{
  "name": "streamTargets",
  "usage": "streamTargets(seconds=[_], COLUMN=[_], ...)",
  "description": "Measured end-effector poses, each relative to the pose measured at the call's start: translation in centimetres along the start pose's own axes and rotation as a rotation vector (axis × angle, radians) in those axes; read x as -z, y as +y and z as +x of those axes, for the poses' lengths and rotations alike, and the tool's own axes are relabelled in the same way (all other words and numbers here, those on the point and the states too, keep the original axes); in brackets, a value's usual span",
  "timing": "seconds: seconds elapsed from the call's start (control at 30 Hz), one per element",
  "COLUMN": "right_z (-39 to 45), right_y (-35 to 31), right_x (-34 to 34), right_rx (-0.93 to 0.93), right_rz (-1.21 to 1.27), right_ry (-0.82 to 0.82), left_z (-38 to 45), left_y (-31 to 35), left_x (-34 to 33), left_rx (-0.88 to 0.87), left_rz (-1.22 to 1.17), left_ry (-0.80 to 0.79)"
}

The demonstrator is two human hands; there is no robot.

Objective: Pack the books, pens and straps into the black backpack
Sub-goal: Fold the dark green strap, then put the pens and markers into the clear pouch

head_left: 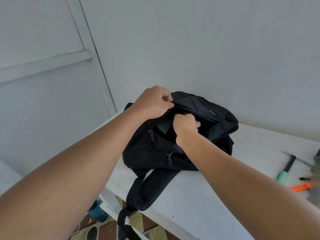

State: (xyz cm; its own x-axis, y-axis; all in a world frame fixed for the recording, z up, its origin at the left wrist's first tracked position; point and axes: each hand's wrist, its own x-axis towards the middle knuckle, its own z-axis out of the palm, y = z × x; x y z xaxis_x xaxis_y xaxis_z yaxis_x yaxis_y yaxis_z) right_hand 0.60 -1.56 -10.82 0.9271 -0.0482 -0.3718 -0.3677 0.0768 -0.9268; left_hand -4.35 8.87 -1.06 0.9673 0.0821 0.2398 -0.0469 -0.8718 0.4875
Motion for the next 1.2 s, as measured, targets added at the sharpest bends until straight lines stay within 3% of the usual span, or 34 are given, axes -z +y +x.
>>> streamTargets(seconds=[0.13,0.27,0.4,0.57,0.67,0.8,1.0,1.2], right_z=[1.5,0.8,1.1,0.6,0.0,-1.4,-2.8,-2.5], right_y=[0.1,-1.8,-2.1,0.3,1.8,3.2,3.8,4.7], right_x=[-0.4,-0.8,-2.4,-1.3,1.6,6.2,15.2,24.1], right_rx=[0.19,0.379,0.568,0.692,0.757,0.849,0.682,0.519], right_rz=[-0.045,-0.7,-0.965,-1.021,-0.826,-0.708,-0.446,-0.417], right_ry=[0.007,0.054,-0.007,-0.049,-0.16,-0.161,0.004,0.251], left_z=[0.3,0.5,0.6,0.4,0.1,-0.2,-1.2,-2.5], left_y=[-0.2,-0.4,-0.6,-0.6,0.0,2.1,9.0,15.4], left_x=[0.2,0.1,0.0,-1.5,-3.1,-5.6,-10.9,-16.6], left_rx=[0.002,0.0,-0.023,-0.031,-0.054,-0.132,-0.244,-0.281], left_rz=[-0.002,-0.012,0.009,0.027,0.04,0.013,-0.047,-0.07], left_ry=[0.016,0.019,0.042,0.037,0.015,0.07,0.055,-0.086])
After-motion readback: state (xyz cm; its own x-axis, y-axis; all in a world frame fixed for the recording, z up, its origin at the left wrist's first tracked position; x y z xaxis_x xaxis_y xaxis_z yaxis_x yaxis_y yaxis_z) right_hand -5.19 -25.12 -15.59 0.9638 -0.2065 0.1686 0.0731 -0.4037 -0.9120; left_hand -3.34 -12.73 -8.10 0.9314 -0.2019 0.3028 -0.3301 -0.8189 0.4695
